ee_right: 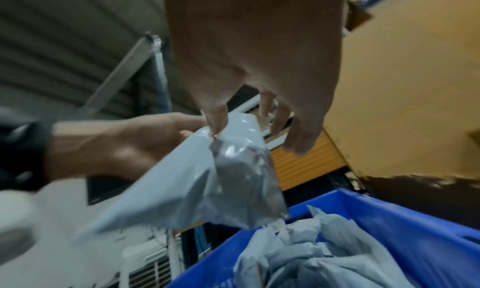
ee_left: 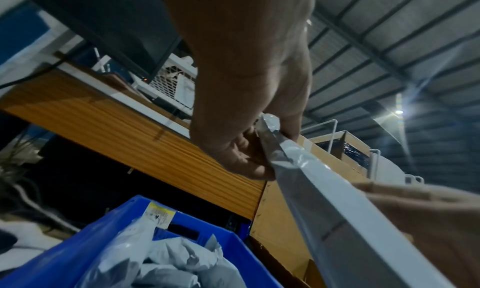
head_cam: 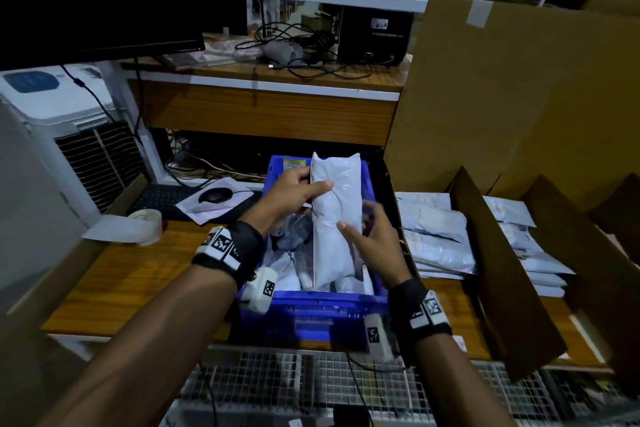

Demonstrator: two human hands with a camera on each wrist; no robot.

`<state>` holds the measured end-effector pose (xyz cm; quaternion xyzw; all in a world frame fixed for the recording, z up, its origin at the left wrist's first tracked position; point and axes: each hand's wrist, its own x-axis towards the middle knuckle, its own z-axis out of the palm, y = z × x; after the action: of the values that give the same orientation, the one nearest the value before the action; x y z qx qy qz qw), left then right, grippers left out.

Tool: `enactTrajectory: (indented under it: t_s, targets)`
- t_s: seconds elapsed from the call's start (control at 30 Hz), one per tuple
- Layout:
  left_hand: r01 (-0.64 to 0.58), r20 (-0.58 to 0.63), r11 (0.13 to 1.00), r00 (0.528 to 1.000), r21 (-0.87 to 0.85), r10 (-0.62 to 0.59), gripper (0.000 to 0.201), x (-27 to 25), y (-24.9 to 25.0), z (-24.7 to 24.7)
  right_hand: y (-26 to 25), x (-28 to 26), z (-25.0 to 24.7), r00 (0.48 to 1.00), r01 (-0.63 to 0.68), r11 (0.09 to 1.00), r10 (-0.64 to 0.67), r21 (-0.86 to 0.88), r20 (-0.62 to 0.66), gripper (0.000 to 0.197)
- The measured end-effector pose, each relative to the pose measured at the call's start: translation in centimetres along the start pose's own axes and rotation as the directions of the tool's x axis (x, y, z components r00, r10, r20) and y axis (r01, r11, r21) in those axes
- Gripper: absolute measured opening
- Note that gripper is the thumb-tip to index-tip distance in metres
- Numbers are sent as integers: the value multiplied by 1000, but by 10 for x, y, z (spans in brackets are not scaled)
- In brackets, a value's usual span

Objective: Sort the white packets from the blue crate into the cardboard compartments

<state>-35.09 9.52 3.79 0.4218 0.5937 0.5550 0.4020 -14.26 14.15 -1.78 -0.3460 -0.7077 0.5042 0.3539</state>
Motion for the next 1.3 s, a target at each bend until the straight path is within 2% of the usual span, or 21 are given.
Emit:
enactTrajectory:
  t_s: [0.07,0.13,0.2,0.27,0.33,0.37,0.43,0.5,0.57,0.6,0.67,0.77,0.97,1.17,1.3]
  targets:
    - [-15,-107,997,994,80,23,28,5,-2,-1,-1,-2,4,984,102,966,-133,-239,-116,70]
    - [-13,-180,985,983,170,44,35,8,-2,2,-7,-4,12,970,174,938,-215,-299,-109,76]
    - [2,-209,972,977,236,49,46,10,0,4,-13,-5,21,978,179,930,-204,-321,-43,83]
    - [23,-158,986,987,162,3,55,11,4,8,-15,-2,28,991,118,941,-133,-318,-25,78]
    - [43,-66,999,997,-15,-43,47,9,8,11,-14,5,27,997,12,982,-25,-186,-67,51]
    - [39,-50,998,998,-53,-42,42,7,9,9,-13,8,25,997,-50,998,48,-26,-52,40]
    - [11,-110,1000,994,-12,-12,34,6,4,3,-12,12,21,988,-153,942,139,299,67,37]
    - [12,-154,993,988,116,6,49,7,-4,-5,-16,10,16,976,-198,890,140,411,167,40]
    - [53,-122,992,992,116,-38,68,4,-5,-8,-21,7,10,962,-217,869,114,444,247,41]
    - [56,-89,997,995,47,-52,69,3,-4,-8,-25,4,8,954,-236,856,113,459,278,40]
    - [23,-30,996,999,-85,-26,55,0,0,-8,-28,1,4,940,-269,834,119,481,320,38]
    - [-28,-16,996,1000,-86,27,37,-3,8,-10,-31,-3,1,926,-293,802,103,521,362,39]
    - [-24,-42,992,999,-122,19,34,-5,17,-14,-27,-6,-4,919,-233,842,28,486,392,48]
    - [-26,-9,993,1000,-112,25,30,-5,20,-16,-30,-8,-7,914,-174,884,-19,434,404,61]
    - [-14,0,995,1000,-103,14,31,0,19,-20,-31,-7,-11,919,-179,897,6,404,394,60]
